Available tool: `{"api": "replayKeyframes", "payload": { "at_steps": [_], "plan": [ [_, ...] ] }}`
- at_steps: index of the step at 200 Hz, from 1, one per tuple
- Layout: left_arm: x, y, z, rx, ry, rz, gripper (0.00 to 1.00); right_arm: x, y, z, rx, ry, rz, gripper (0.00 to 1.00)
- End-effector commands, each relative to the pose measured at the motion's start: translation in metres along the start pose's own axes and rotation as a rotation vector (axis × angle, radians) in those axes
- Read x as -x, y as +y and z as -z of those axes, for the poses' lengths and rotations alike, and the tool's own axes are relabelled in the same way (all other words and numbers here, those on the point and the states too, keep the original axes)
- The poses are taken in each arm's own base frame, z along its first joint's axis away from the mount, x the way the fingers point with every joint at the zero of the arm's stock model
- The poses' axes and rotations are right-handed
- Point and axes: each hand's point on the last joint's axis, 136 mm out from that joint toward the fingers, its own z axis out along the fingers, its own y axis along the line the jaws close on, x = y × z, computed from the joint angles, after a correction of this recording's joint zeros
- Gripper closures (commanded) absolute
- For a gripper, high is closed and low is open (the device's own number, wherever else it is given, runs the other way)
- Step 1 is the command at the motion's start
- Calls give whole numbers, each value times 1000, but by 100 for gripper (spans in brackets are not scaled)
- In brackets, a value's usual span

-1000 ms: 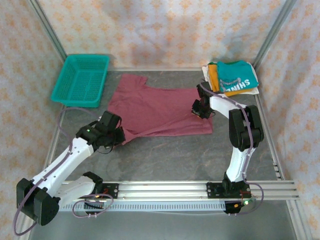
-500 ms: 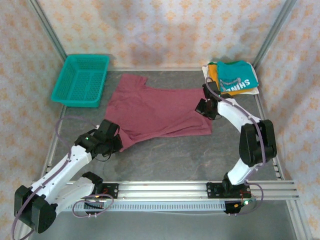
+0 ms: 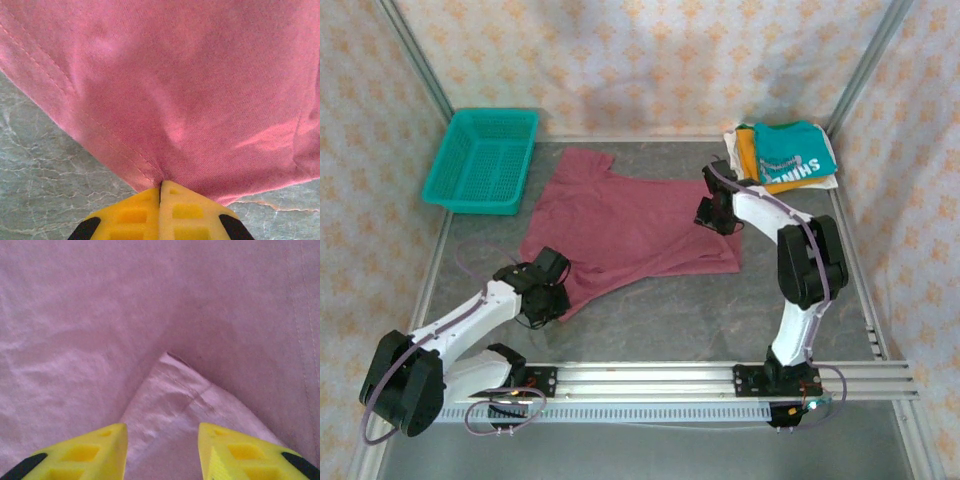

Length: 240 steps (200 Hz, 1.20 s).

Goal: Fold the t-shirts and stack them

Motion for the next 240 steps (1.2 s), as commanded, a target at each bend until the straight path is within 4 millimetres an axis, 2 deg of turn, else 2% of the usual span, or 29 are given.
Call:
{"api": "replayKeyframes", "payload": {
  "at_steps": [1,42,72,81,102,129,137,150,178,195,205,223,240],
  "plan": [
    [4,3,-4,18,-30,5,100,5,-10,-8,-80,1,-10,55],
    [6,3,-7,24,-32,3,100,2,-6,-27,-86,34,-5,51],
    [6,4,-8,28,-37,4,100,0,-3,-39,-94,50,0,54],
    [7,4,-8,28,-41,3,100,0,-5,-42,-101,55,0,59],
    [8,5,-7,29,-55,9,100,2,-8,-43,-116,36,0,80],
    [17,3,-5,35,-93,12,100,12,-8,-43,-129,-4,11,93],
    [23,0,-5,33,-112,14,100,18,-7,-44,-129,-13,9,98],
    [37,-11,-5,18,-153,12,100,26,-6,-48,-133,-17,9,99],
    [79,-36,-2,1,-270,28,100,63,1,-50,-118,-91,4,100],
    [105,-52,-2,0,-298,24,100,84,13,-46,-99,-106,8,100],
    [117,-58,0,16,-297,13,100,93,23,-36,-82,-118,14,100],
    [131,-66,14,31,-326,-8,100,98,29,-17,-60,-133,10,100],
    [131,-63,24,25,-340,-3,100,89,25,-1,-48,-134,2,100]
  ]
}}
